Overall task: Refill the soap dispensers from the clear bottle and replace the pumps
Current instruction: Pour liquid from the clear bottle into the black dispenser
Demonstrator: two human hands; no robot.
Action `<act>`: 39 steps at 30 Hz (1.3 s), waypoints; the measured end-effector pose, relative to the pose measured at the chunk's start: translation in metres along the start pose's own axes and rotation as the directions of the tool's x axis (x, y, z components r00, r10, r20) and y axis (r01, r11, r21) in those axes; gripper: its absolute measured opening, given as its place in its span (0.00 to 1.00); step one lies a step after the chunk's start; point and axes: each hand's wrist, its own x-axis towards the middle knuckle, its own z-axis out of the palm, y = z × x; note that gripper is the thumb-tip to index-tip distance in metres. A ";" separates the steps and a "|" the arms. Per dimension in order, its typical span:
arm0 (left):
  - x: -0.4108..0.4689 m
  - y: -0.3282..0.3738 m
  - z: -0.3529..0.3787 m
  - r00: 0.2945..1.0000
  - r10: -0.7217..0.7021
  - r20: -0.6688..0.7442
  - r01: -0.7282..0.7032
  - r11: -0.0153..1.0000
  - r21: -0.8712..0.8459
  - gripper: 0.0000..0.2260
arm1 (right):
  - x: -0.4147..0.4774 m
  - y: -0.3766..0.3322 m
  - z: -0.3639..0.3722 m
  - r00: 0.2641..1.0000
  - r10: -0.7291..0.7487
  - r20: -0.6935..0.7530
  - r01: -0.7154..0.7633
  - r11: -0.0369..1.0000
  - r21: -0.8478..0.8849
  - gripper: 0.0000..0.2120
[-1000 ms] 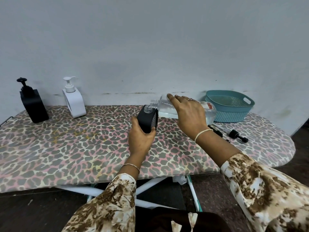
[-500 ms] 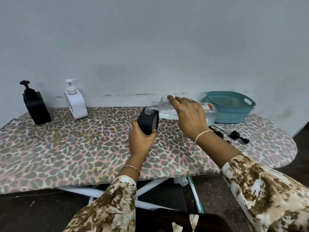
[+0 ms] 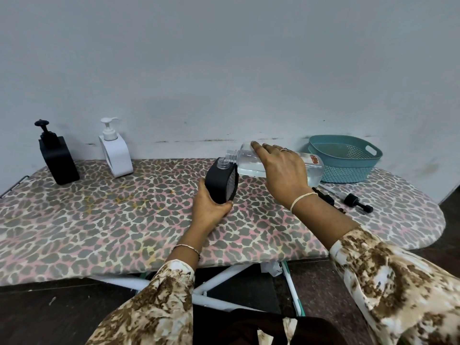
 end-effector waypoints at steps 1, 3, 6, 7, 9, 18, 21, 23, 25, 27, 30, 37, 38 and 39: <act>0.000 0.000 -0.001 1.000 -0.019 0.013 0.020 1.000 -0.014 0.37 | 0.000 0.000 0.000 1.000 0.000 0.001 0.000 1.000 0.001 0.37; 0.001 0.001 -0.004 0.997 -0.059 0.046 0.061 0.998 -0.030 0.36 | 0.000 0.000 -0.001 1.000 0.002 0.005 -0.002 1.000 0.001 0.37; 0.004 0.001 -0.009 0.985 -0.127 0.118 0.135 0.989 -0.067 0.34 | 0.000 -0.002 -0.003 1.000 0.005 0.006 -0.005 1.000 0.002 0.38; 0.005 0.000 -0.010 0.983 -0.130 0.130 0.140 0.988 -0.072 0.33 | -0.001 -0.002 -0.003 1.000 0.004 0.009 -0.004 1.000 0.003 0.38; 0.006 0.000 -0.012 0.982 -0.127 0.141 0.138 0.988 -0.066 0.32 | -0.001 -0.003 -0.004 1.000 0.004 0.014 -0.004 1.000 0.004 0.38; 0.005 0.008 -0.018 0.984 -0.109 0.138 0.123 0.987 -0.103 0.31 | -0.001 -0.005 -0.007 1.000 0.010 0.013 -0.009 1.000 -0.012 0.38; 0.004 0.008 -0.018 0.988 -0.093 0.124 0.104 0.991 -0.087 0.31 | -0.001 -0.006 -0.007 1.000 0.014 0.012 -0.014 1.000 -0.013 0.37; 0.004 0.008 -0.019 0.987 -0.097 0.132 0.110 0.989 -0.101 0.30 | -0.001 -0.006 -0.007 1.000 0.017 0.012 -0.016 1.000 -0.014 0.37; 0.005 0.005 -0.018 0.988 -0.085 0.126 0.098 0.990 -0.102 0.30 | 0.000 -0.006 -0.007 1.000 0.019 0.014 -0.018 1.000 -0.018 0.37; 0.004 0.006 -0.018 0.989 -0.086 0.120 0.098 0.990 -0.098 0.30 | 0.000 -0.007 -0.007 1.000 0.019 0.013 -0.019 1.000 -0.022 0.38; 0.003 0.007 -0.019 0.986 -0.096 0.133 0.111 0.988 -0.112 0.30 | -0.001 -0.007 -0.007 1.000 0.024 0.012 -0.023 0.999 -0.025 0.38; 0.005 0.004 -0.019 0.988 -0.088 0.124 0.104 0.986 -0.131 0.27 | 0.000 -0.007 -0.008 1.000 0.022 0.003 -0.022 0.999 -0.027 0.38; 0.005 0.004 -0.018 0.989 -0.085 0.121 0.101 0.986 -0.133 0.27 | 0.000 -0.007 -0.008 1.000 0.022 0.003 -0.022 0.999 -0.029 0.38; 0.006 0.003 -0.018 0.989 -0.083 0.121 0.100 0.985 -0.140 0.26 | 0.000 -0.007 -0.008 1.000 0.021 0.002 -0.021 0.999 -0.030 0.38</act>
